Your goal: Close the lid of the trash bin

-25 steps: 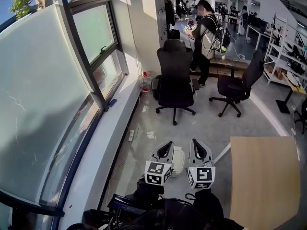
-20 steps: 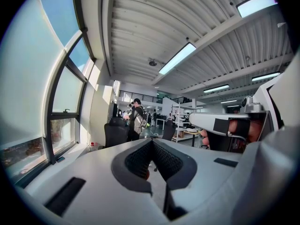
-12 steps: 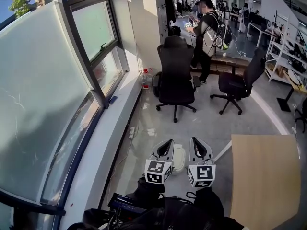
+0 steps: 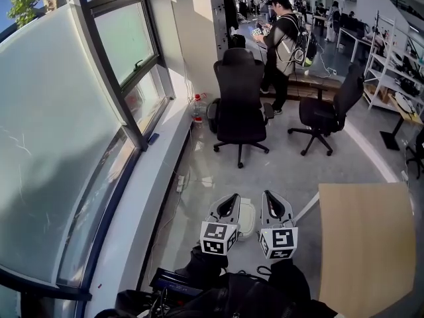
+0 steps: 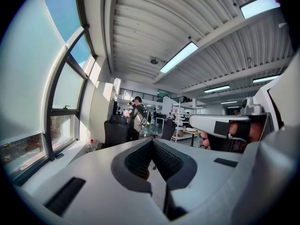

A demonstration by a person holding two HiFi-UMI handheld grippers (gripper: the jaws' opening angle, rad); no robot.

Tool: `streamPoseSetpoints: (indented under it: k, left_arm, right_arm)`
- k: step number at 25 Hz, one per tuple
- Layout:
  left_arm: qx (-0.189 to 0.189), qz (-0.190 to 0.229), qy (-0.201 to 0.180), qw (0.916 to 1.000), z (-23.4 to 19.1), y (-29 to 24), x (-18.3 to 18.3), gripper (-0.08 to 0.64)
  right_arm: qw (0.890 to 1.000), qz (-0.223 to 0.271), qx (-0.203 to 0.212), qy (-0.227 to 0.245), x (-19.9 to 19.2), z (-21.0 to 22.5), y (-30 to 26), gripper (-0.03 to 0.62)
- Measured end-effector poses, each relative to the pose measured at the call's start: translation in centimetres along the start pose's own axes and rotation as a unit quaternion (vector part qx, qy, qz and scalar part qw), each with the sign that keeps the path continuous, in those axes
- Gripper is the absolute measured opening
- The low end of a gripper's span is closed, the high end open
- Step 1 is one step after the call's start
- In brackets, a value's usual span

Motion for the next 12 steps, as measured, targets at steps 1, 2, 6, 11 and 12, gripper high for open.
streamPoseSetpoints:
  k: [1,2,6,11,12]
  left_arm:
    - [-0.001,0.000,0.000,1.0000,0.1,-0.1,0.0,0.002]
    - [-0.002,0.000,0.001,1.0000,0.1,-0.2,0.0,0.002]
    - [-0.005,0.000,0.000,1.0000,-0.1,-0.6,0.0,0.002]
    - [-0.010,-0.003,-0.001,0.9999,0.1,-1.1,-0.2,0.002]
    - [-0.010,-0.004,-0.001,0.9999,0.1,-1.2,-0.2,0.002]
  right_arm:
    - [1.000,-0.002,-0.001,-0.001,-0.1,0.1,-0.1,0.005]
    - [1.000,-0.003,-0.002,-0.001,-0.2,0.3,-0.1,0.005]
    - [1.000,-0.002,-0.010,-0.002,-0.3,0.6,-0.3,0.005]
    - [1.000,-0.014,-0.008,-0.006,-0.9,0.8,-0.7,0.005]
    - [1.000,-0.018,-0.007,-0.007,-1.1,0.8,-0.9,0.005]
Point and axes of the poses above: the fingertips, and each gripper's own axes: y backward along the fingers, z to its right, x out of its top, the point moved 1 cm from there along y, backward along the fingers, and after that the axes turned 15 degrees about -z, right-handed, at the moved point
